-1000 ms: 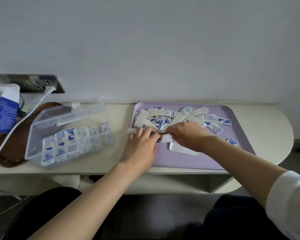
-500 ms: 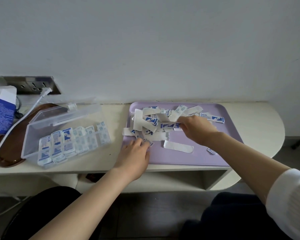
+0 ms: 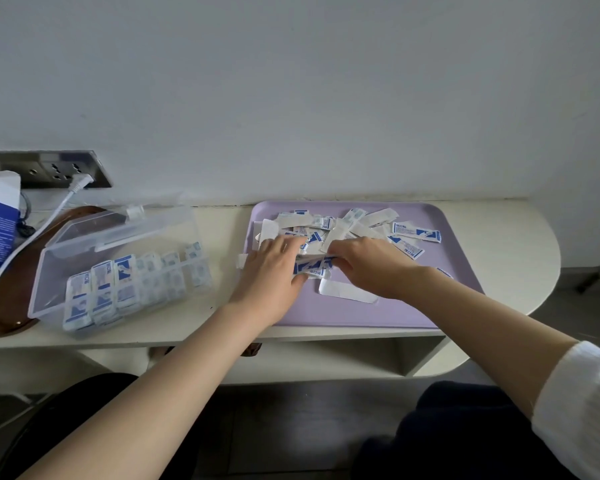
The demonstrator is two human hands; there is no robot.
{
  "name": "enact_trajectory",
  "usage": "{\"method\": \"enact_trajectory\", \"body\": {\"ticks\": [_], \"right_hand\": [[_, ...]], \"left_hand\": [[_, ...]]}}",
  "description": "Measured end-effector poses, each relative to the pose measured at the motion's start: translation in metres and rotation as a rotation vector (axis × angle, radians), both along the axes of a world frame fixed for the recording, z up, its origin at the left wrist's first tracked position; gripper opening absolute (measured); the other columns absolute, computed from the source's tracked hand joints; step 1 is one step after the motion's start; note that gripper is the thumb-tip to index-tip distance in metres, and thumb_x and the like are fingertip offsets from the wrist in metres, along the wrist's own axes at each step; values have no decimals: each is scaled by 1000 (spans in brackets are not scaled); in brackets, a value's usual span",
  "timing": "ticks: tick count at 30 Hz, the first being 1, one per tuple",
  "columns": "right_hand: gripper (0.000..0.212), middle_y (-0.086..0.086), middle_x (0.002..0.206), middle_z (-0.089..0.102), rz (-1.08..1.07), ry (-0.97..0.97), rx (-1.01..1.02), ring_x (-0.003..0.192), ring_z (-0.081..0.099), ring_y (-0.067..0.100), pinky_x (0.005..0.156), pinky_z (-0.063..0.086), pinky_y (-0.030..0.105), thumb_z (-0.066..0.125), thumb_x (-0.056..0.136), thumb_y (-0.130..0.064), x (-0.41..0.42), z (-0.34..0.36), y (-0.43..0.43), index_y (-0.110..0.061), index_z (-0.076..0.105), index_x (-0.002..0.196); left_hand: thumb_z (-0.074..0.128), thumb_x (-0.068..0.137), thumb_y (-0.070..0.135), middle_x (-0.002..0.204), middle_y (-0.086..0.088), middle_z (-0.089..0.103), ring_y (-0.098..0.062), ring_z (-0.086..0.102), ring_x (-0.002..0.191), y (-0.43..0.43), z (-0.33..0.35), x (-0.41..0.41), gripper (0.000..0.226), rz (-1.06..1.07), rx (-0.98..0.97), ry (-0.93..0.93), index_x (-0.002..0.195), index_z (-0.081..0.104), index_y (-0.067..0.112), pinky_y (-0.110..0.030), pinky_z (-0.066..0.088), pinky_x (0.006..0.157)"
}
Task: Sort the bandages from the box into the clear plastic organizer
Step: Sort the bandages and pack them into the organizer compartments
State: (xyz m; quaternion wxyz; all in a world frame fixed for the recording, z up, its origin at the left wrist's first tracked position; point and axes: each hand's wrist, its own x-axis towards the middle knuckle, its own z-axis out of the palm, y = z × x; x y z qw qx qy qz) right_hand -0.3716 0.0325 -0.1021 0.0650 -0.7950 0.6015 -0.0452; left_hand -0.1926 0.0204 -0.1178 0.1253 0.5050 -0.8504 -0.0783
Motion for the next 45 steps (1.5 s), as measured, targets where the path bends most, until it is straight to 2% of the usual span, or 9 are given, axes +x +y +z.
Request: {"method": "enact_trajectory", "body": {"ticks": [6, 11, 18, 25, 28, 34, 36, 40, 45], "right_hand": [[21, 8, 97, 64, -35, -160, 70, 85, 54, 27, 65, 36, 31, 39, 99, -23, 8, -1, 1, -12, 55, 108], [37, 3, 107, 57, -117, -538, 202, 89, 50, 18, 76, 38, 21, 55, 93, -19, 18, -7, 2, -11, 39, 126], [32, 16, 101, 67, -253, -664, 154, 88, 63, 31, 81, 51, 38, 60, 89, -10, 26, -9, -5, -7, 47, 118], [4, 21, 90, 70, -294, -760, 178, 67, 61, 21, 81, 55, 42, 59, 88, -3, 20, -4, -8, -1, 61, 89], [12, 13, 82, 68, -349, -1017, 245, 56, 65, 8, 64, 58, 21, 57, 88, 3, 24, 0, -6, -6, 56, 79], [13, 13, 81, 66, -471, -1272, 285, 57, 67, 8, 61, 56, 16, 56, 90, 0, 31, 1, -6, -5, 54, 78], [7, 14, 97, 64, -431, -1033, 177, 77, 65, 15, 69, 55, 20, 59, 89, -4, 31, -2, -4, -5, 53, 93], [54, 12, 134, 41, -13, -320, -112, 123, 42, 25, 99, 30, 22, 60, 87, -5, 27, -15, 1, -5, 34, 135], [53, 8, 118, 53, 156, 38, -177, 107, 51, 26, 89, 42, 32, 62, 83, -1, 30, -36, 4, -10, 44, 132]], "left_hand": [[41, 99, 18, 104, -9, 60, -29, 53, 95, 7, -3, -3, 14, 36, 56, 52, 98, 51, 8, -30, 29, 66], [46, 97, 17, 91, -13, 62, -35, 56, 85, 8, -11, -1, 15, 173, 229, 315, 97, 54, 5, -39, 43, 68], [47, 95, 14, 73, -6, 57, -34, 53, 73, 7, -17, -1, 13, 254, 247, 480, 85, 51, 7, -39, 42, 62], [45, 96, 9, 76, -4, 58, -25, 47, 65, -5, -15, 14, 16, 312, 208, 496, 86, 57, 2, -26, 31, 52], [39, 98, 11, 72, -4, 57, -18, 44, 59, 0, -16, 9, 22, 268, 264, 499, 79, 50, 9, -18, 31, 48], [31, 100, 6, 80, -5, 60, -20, 56, 53, 8, -9, -14, 23, 274, 530, 812, 106, 50, -3, -32, 49, 58], [33, 98, 2, 76, -2, 59, -19, 55, 53, 7, -9, -14, 21, 273, 510, 750, 108, 51, 0, -33, 51, 59], [36, 95, 7, 84, -3, 66, -27, 63, 76, 4, -15, -5, 22, 263, 366, 444, 106, 55, 10, -41, 52, 76], [40, 96, 11, 120, -9, 53, -28, 48, 114, 8, -24, 6, 23, 123, 166, 77, 114, 55, 8, -37, 39, 93]]}}
